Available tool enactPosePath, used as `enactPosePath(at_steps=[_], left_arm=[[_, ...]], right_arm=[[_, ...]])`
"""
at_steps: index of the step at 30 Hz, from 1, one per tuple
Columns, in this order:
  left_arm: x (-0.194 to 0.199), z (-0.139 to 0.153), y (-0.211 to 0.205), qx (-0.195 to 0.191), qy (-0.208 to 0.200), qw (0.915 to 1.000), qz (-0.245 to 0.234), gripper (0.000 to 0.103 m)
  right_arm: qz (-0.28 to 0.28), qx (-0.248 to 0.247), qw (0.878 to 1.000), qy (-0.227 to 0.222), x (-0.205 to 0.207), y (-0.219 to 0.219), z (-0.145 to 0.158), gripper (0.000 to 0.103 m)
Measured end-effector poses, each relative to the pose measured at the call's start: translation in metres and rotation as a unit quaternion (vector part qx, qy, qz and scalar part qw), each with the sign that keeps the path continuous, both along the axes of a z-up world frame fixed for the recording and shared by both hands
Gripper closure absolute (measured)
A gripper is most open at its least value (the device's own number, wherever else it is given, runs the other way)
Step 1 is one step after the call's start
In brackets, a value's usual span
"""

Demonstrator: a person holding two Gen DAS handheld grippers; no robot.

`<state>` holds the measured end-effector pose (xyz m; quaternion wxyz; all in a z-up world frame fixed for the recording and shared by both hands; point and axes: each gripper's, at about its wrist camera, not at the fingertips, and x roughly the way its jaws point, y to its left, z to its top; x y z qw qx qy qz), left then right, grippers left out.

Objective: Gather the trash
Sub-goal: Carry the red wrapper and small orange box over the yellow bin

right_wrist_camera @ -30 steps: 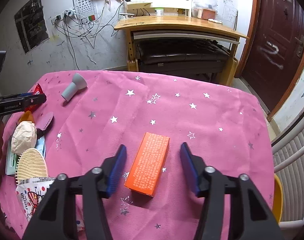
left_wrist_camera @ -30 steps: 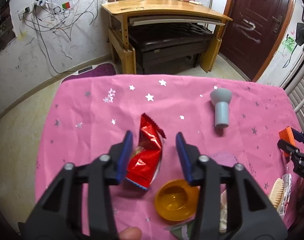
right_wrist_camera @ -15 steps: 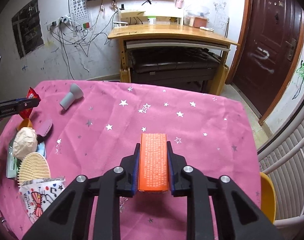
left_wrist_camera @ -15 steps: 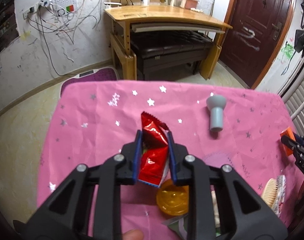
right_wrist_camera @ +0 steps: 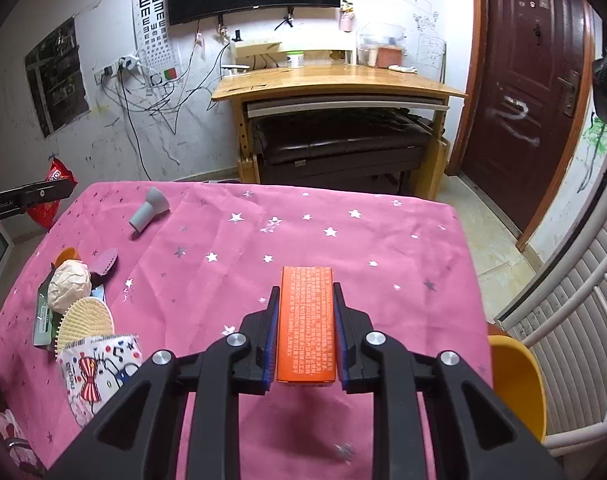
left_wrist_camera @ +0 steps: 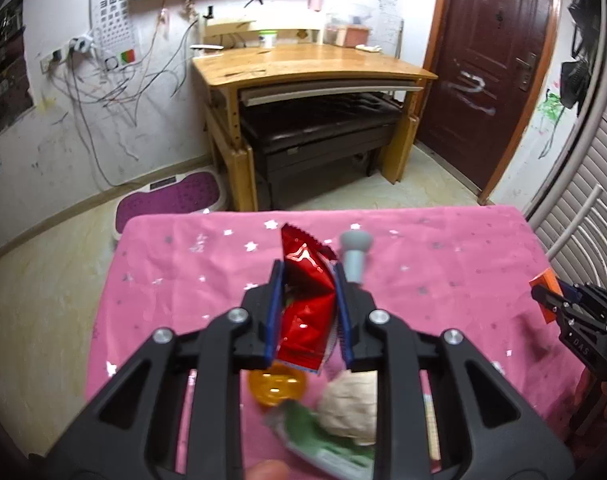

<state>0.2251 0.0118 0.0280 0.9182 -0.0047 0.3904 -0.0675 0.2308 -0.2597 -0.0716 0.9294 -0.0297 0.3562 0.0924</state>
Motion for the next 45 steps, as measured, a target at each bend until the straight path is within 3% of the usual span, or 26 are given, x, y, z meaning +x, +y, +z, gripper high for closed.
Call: enactPosePath(at_steps=[14, 29, 45], left_arm=[[-0.011, 0.016, -0.096, 0.008, -0.012, 0.9976, -0.068, 0.081], [-0.014, 0.004, -0.220, 0.000, 0.010, 0.9881, -0.153, 0.081], [-0.030, -0.012, -0.335, 0.002, 0.036, 0.9718, -0.233, 0.081]], right_arm=[[-0.053, 0.037, 0.998, -0.021, -0.032, -0.083, 0.003, 0.086], [-0.142, 0.078, 0.987, -0.020, -0.062, -0.201, -0.022, 0.086], [-0.171, 0.085, 0.981, -0.022, -0.074, -0.233, -0.029, 0.086]])
